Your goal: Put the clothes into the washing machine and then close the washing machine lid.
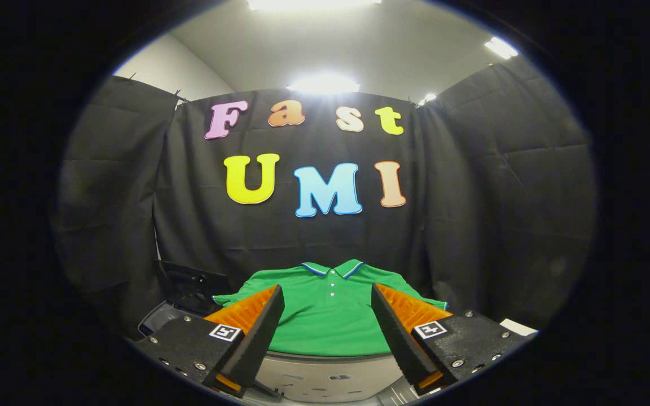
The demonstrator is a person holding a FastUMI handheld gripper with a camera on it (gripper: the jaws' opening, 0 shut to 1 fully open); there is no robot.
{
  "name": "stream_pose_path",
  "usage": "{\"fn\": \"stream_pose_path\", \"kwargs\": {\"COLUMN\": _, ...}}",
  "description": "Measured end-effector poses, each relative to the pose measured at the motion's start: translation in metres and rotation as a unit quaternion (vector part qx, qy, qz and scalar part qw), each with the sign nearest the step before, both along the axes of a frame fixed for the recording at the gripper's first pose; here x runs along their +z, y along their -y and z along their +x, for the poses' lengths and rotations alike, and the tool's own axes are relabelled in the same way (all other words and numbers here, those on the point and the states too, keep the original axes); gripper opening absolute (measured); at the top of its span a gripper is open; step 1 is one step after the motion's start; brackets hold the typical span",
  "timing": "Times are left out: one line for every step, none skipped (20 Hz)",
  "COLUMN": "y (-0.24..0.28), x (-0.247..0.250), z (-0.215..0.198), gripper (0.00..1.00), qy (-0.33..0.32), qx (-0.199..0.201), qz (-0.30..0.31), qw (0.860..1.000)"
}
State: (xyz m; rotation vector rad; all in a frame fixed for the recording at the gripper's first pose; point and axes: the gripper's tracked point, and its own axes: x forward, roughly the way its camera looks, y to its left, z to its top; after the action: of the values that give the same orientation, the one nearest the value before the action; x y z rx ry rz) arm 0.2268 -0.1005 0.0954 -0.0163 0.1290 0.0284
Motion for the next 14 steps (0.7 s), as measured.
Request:
{"fn": "stream_pose_path", "kwargs": {"y": 0.0, "x": -0.003, "z": 0.007, "gripper": 0.96, "qy": -0.005, "qx": 0.004, "qz": 0.0, "qw": 1.0}}
{"fn": "stream_pose_path", "kwargs": {"y": 0.0, "x": -0.002, "z": 0.013, "gripper": 0.95, "qy": -0.008, "qx": 0.006, "qz": 0.0, "qw": 1.0}}
{"fn": "stream_pose_path", "kwargs": {"y": 0.001, "x": -0.002, "z": 0.021, "gripper": 0.96, "qy": -0.008, "qx": 0.007, "qz": -0.001, "qw": 1.0}}
{"fn": "stream_pose_path", "kwargs": {"y": 0.002, "x": -0.002, "z": 0.03, "gripper": 0.95, "qy": -0.007, "qx": 0.007, "qz": -0.002, "qw": 1.0}}
{"fn": "stream_pose_path", "kwargs": {"y": 0.004, "x": -0.001, "z": 0.036, "gripper": 0.95, "qy": -0.008, "qx": 0.008, "qz": -0.002, "qw": 1.0}}
{"fn": "stream_pose_path", "kwargs": {"y": 0.003, "x": -0.002, "z": 0.045, "gripper": 0.96, "qy": -0.011, "qx": 0.011, "qz": -0.001, "qw": 1.0}}
{"fn": "stream_pose_path", "kwargs": {"y": 0.002, "x": -0.005, "z": 0.053, "gripper": 0.96, "qy": -0.015, "qx": 0.012, "qz": -0.001, "qw": 1.0}}
{"fn": "stream_pose_path", "kwargs": {"y": 0.002, "x": -0.007, "z": 0.062, "gripper": 0.96, "qy": -0.02, "qx": 0.013, "qz": -0.002, "qw": 1.0}}
{"fn": "stream_pose_path", "kwargs": {"y": 0.003, "x": -0.009, "z": 0.067, "gripper": 0.96, "qy": -0.025, "qx": 0.013, "qz": -0.002, "qw": 1.0}}
{"fn": "stream_pose_path", "kwargs": {"y": 0.004, "x": -0.011, "z": 0.075, "gripper": 0.96, "qy": -0.032, "qx": 0.014, "qz": -0.001, "qw": 0.999}}
{"fn": "stream_pose_path", "kwargs": {"y": 0.003, "x": -0.013, "z": 0.082, "gripper": 0.96, "qy": -0.034, "qx": 0.017, "qz": 0.002, "qw": 0.999}}
{"fn": "stream_pose_path", "kwargs": {"y": 0.004, "x": -0.014, "z": 0.09, "gripper": 0.96, "qy": -0.037, "qx": 0.02, "qz": 0.004, "qw": 0.999}}
{"fn": "stream_pose_path", "kwargs": {"y": 0.004, "x": -0.018, "z": 0.096, "gripper": 0.96, "qy": -0.041, "qx": 0.022, "qz": 0.003, "qw": 0.999}}
{"fn": "stream_pose_path", "kwargs": {"y": 0.005, "x": -0.023, "z": 0.105, "gripper": 0.96, "qy": -0.047, "qx": 0.022, "qz": 0.0, "qw": 0.999}}
